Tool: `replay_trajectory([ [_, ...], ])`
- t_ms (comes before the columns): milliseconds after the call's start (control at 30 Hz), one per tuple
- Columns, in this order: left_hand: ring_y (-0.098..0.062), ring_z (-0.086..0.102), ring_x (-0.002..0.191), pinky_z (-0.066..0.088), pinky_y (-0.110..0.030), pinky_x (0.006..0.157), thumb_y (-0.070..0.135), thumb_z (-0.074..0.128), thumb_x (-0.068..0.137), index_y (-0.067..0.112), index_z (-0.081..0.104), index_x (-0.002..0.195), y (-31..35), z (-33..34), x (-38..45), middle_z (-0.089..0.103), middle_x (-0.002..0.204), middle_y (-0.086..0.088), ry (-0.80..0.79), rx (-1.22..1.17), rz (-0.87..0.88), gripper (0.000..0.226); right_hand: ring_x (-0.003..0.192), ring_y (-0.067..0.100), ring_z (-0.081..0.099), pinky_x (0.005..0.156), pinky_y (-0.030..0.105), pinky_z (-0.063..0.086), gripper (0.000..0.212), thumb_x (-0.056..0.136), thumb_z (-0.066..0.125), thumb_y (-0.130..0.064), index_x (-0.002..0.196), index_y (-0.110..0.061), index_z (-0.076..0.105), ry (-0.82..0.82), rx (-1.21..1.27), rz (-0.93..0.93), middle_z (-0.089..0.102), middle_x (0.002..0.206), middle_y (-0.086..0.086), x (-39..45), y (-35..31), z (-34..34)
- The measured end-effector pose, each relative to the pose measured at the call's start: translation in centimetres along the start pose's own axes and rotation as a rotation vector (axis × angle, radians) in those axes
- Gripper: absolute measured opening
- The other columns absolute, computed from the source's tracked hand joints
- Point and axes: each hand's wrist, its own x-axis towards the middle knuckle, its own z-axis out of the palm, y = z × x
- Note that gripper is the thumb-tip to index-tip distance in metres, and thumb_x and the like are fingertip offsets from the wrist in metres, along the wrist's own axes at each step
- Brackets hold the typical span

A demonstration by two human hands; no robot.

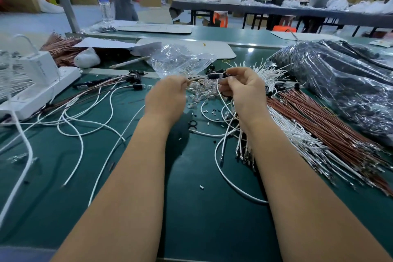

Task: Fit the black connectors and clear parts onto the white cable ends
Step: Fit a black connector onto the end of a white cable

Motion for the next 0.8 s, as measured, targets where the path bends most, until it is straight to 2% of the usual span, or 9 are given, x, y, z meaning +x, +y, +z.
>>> replay_trajectory([
  [100, -0.033, 0.05, 0.105, 0.035, -0.04, 0.087, 0.004, 0.045, 0.092, 0.01, 0.065, 0.114, -1.6, -1.7, 0.2, 0.059, 0.111, -0.013, 0.347, 0.231, -0.213, 0.031, 0.068, 0.012, 0.064, 0.064, 0.021, 0.054, 0.02, 0.096, 0.047, -0.002, 0.096, -0.019, 0.059, 0.025, -0.077, -0.015, 0.069, 0.084, 0.008, 0.2, -0.2, -0.2],
  [167, -0.035, 0.038, 0.122, 0.026, -0.045, 0.102, -0.001, 0.049, 0.081, 0.012, 0.057, 0.126, -2.3, -2.3, 0.3, 0.047, 0.13, -0.014, 0.395, 0.293, -0.387, 0.047, 0.068, 0.013, 0.063, 0.064, 0.022, 0.054, 0.02, 0.096, 0.047, -0.002, 0.096, -0.017, 0.06, 0.053, -0.103, -0.003, 0.069, 0.085, 0.01, 0.3, -0.2, -0.5],
  [267, -0.036, 0.02, 0.137, 0.01, -0.052, 0.113, 0.001, 0.055, 0.072, 0.017, 0.035, 0.143, -2.5, -1.9, 0.1, 0.024, 0.148, -0.016, 0.278, 0.304, -0.494, 0.076, 0.061, 0.009, 0.06, 0.058, 0.019, 0.049, 0.023, 0.093, 0.046, 0.001, 0.095, -0.017, 0.06, 0.169, -0.133, 0.006, 0.066, 0.08, 0.004, 0.6, -0.1, -1.0],
  [433, -0.034, 0.021, 0.133, 0.018, -0.05, 0.108, 0.009, 0.051, 0.073, 0.019, 0.046, 0.132, -1.3, 0.2, 0.2, 0.025, 0.144, -0.013, 0.092, 0.273, -0.353, 0.06, 0.062, 0.006, 0.051, 0.059, 0.026, 0.041, 0.028, 0.088, 0.041, -0.001, 0.099, -0.017, 0.061, 0.435, -0.317, -0.06, 0.061, 0.088, -0.005, 1.1, -0.6, -1.9],
  [533, -0.033, 0.023, 0.129, 0.021, -0.048, 0.104, 0.013, 0.05, 0.078, 0.019, 0.047, 0.131, -0.6, 1.1, 0.1, 0.028, 0.14, -0.012, -0.042, 0.268, -0.317, 0.053, 0.081, 0.01, 0.054, 0.064, 0.019, 0.039, 0.03, 0.088, 0.039, 0.001, 0.102, -0.014, 0.062, 0.51, -0.463, -0.14, 0.058, 0.1, -0.002, 1.0, -0.8, -2.0],
  [600, -0.033, 0.025, 0.127, 0.024, -0.047, 0.103, 0.015, 0.049, 0.081, 0.017, 0.049, 0.129, 0.1, 1.5, 0.0, 0.032, 0.136, -0.013, -0.088, 0.272, -0.271, 0.048, 0.093, 0.015, 0.056, 0.076, 0.019, 0.043, 0.028, 0.09, 0.043, 0.003, 0.104, -0.01, 0.063, 0.476, -0.621, -0.269, 0.055, 0.099, -0.002, 0.7, -1.0, -1.6],
  [667, -0.031, 0.03, 0.123, 0.027, -0.045, 0.099, 0.014, 0.047, 0.083, 0.016, 0.053, 0.124, 1.0, 2.0, -0.2, 0.039, 0.131, -0.012, -0.104, 0.277, -0.178, 0.042, 0.096, 0.019, 0.057, 0.084, 0.025, 0.047, 0.026, 0.09, 0.046, 0.004, 0.104, -0.004, 0.066, 0.34, -0.792, -0.472, 0.061, 0.099, 0.004, 0.4, -1.1, -0.9],
  [733, -0.03, 0.034, 0.12, 0.03, -0.043, 0.096, 0.014, 0.046, 0.084, 0.017, 0.057, 0.121, 1.9, 2.7, -0.5, 0.045, 0.127, -0.01, -0.125, 0.269, -0.062, 0.039, 0.093, 0.023, 0.057, 0.079, 0.032, 0.051, 0.023, 0.09, 0.048, 0.001, 0.104, -0.004, 0.066, 0.139, -0.952, -0.593, 0.065, 0.098, 0.01, 0.0, -0.8, 0.0],
  [800, -0.031, 0.034, 0.122, 0.031, -0.042, 0.097, 0.015, 0.046, 0.086, 0.02, 0.059, 0.121, 2.5, 3.2, -0.7, 0.047, 0.129, -0.009, -0.194, 0.247, -0.008, 0.038, 0.089, 0.023, 0.054, 0.068, 0.032, 0.045, 0.021, 0.093, 0.049, -0.009, 0.106, -0.009, 0.065, -0.031, -1.109, -0.52, 0.063, 0.096, 0.009, -0.2, 0.0, 0.5],
])
